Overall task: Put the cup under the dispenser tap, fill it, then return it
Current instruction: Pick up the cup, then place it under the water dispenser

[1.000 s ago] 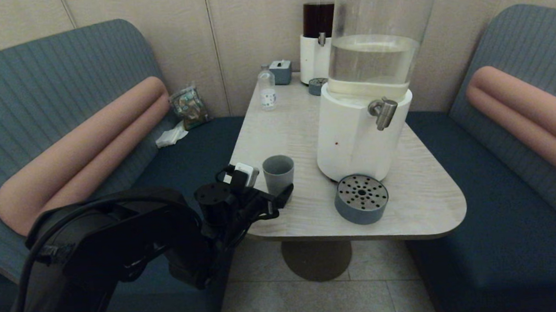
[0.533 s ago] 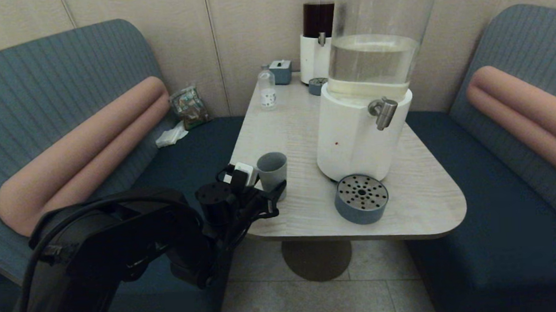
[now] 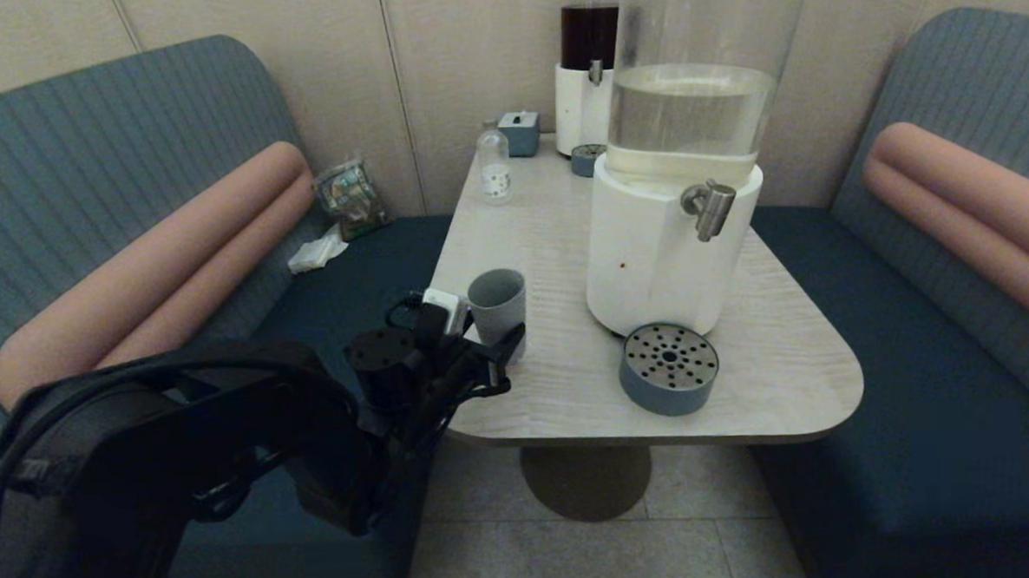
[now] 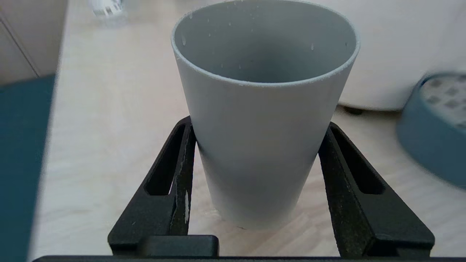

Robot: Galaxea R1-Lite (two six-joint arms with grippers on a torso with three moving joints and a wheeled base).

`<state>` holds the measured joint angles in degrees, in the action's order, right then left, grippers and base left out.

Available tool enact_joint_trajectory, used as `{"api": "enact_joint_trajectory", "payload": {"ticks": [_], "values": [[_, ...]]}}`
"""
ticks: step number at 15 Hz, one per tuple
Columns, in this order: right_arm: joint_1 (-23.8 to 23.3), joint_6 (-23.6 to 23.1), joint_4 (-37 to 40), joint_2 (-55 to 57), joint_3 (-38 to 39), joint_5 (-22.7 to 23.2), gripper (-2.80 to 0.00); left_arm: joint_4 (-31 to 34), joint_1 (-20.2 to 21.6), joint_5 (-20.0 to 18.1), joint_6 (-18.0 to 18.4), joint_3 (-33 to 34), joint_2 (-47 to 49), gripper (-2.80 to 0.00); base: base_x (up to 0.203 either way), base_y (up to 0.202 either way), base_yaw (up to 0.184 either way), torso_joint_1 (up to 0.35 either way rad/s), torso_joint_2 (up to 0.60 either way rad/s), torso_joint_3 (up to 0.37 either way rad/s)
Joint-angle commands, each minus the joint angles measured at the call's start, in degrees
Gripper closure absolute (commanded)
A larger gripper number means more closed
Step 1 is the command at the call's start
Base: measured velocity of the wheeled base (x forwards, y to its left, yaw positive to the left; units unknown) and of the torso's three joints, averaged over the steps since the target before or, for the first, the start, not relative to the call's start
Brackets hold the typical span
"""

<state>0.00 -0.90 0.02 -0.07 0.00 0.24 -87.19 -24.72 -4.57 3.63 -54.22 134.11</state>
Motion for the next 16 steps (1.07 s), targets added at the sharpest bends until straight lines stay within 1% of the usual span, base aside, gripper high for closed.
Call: {"api": "enact_joint_trajectory", "payload": {"ticks": [1,4,6,8,10,14,16], "values": [[0.00,0.02,-0.02,0.07,0.00,0.02,0.00,-0.48,0.01,0.01,0.06,2.47,-4.97,0.00,0.000,0.000,0.000,0.000,0.00,0.000],[0.00,0.01,-0.02,0.07,0.00,0.02,0.00,-0.48,-0.26,-0.04,0.14,8.32,-11.82,0.00,0.000,0.000,0.000,0.000,0.00,0.000],[0.00,0.02,-0.02,0.07,0.00,0.02,0.00,-0.48,-2.48,0.04,0.14,11.80,-16.34,0.00,0.000,0.000,0.000,0.000,0.00,0.000],[0.00,0.02,-0.02,0.07,0.00,0.02,0.00,-0.48,-7.67,1.46,0.19,15.04,-19.67,0.00,0.000,0.000,0.000,0.000,0.00,0.000],[0.00,0.01,-0.02,0.07,0.00,0.02,0.00,-0.48,-11.91,3.32,0.38,15.94,-20.81,0.00,0.000,0.000,0.000,0.000,0.00,0.000],[0.00,-0.06,-0.02,0.07,0.00,0.02,0.00,-0.48,-19.77,6.55,0.87,15.52,-19.91,0.00,0.000,0.000,0.000,0.000,0.00,0.000],[0.00,0.02,-0.02,0.07,0.00,0.02,0.00,-0.48,-22.56,7.59,0.93,14.67,-18.32,0.00,0.000,0.000,0.000,0.000,0.00,0.000]]}}
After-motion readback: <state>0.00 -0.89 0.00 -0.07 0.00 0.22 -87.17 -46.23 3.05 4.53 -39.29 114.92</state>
